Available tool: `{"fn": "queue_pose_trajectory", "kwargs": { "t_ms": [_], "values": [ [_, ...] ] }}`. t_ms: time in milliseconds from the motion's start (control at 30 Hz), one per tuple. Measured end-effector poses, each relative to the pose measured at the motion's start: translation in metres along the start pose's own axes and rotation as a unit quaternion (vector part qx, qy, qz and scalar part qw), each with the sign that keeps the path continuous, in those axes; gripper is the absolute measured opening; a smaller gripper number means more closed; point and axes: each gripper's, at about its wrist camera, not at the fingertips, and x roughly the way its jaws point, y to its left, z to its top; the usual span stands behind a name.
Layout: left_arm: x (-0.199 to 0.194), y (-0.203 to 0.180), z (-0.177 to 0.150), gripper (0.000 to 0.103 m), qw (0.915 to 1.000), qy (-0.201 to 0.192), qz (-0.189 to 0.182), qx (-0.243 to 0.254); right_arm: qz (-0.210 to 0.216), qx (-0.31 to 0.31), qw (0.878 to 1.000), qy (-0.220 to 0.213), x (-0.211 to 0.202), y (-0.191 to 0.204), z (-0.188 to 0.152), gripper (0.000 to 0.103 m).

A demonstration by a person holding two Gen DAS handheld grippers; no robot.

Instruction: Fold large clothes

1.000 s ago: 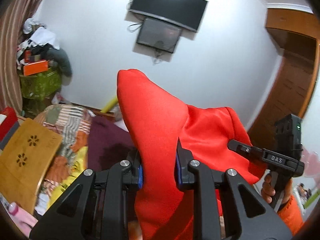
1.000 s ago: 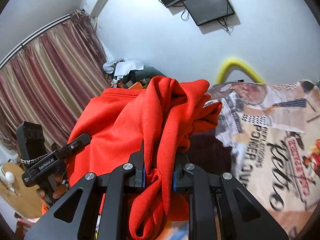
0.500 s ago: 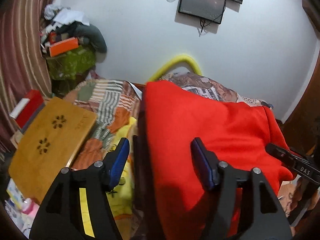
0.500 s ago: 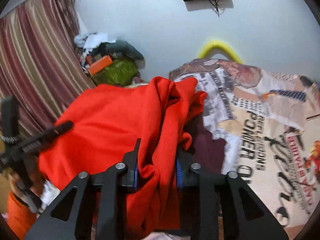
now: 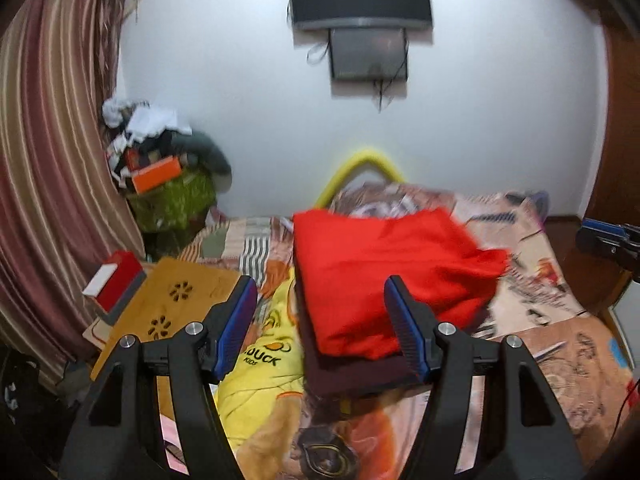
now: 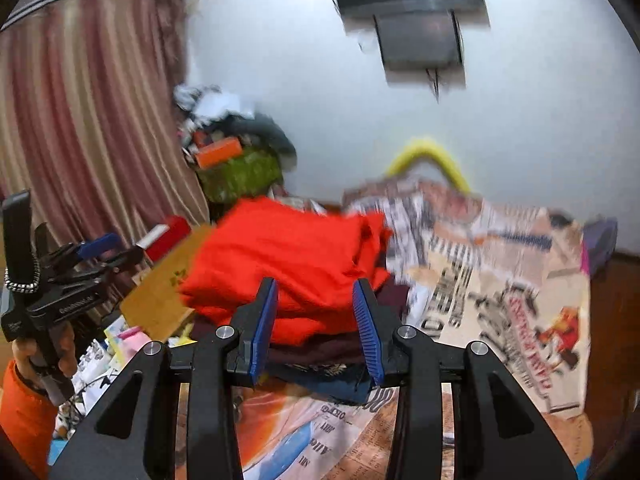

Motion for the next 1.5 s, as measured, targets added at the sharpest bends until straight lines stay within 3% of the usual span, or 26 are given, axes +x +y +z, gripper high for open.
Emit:
{"fn": "queue_pose_trajectory", "kwargs": {
  "t_ms": [133, 300, 567, 767, 833, 867, 1000, 1200, 1500],
  "values": [
    [-0.070, -0.012, -0.001, 0.065, 0.9983, -0.053, -0.023, 0.000, 0.008, -0.023, 0.997, -0.075, -0.073, 0.036, -0.005, 0.038],
    [-0.158, -0.034, -0.017, 0.065, 0.9904, -0.132, -0.040, 0.005, 0.014, -0.035, 0.987, -0.153, -0.136, 0.063, -0.023, 0.038],
    [-0.241, -0.065, -0.066, 0.065, 0.9749, -0.222, -0.015, -0.003, -0.004, -0.044, 0.977, -0.210, -0.182, 0.086, -0.062, 0.038],
    [-0.261, -0.076, -0.091, 0.070, 0.9705, -0.241, -0.009, -0.013, -0.023, -0.060, 0.977, -0.206, -0.178, 0.093, -0.076, 0.039],
    [-0.263, -0.075, -0.096, 0.081, 0.9701, -0.241, -0.012, -0.021, -0.033, -0.065, 0.976, -0.206, -0.181, 0.094, -0.079, 0.048],
    [-0.263, -0.074, -0.098, 0.088, 0.9703, -0.240, -0.016, -0.027, -0.039, -0.065, 0.975, -0.209, -0.181, 0.095, -0.081, 0.057],
    [-0.265, -0.071, -0.106, 0.097, 0.9702, -0.237, -0.006, -0.051, -0.064, -0.060, 0.972, -0.219, -0.183, 0.091, -0.086, 0.085],
    [-0.262, -0.064, -0.117, 0.100, 0.9710, -0.226, -0.005, -0.077, -0.080, -0.056, 0.971, -0.220, -0.182, 0.090, -0.097, 0.102],
    [-0.257, -0.062, -0.126, 0.101, 0.9731, -0.214, 0.004, -0.086, -0.079, -0.053, 0.973, -0.210, -0.182, 0.089, -0.103, 0.102]
  ]
}}
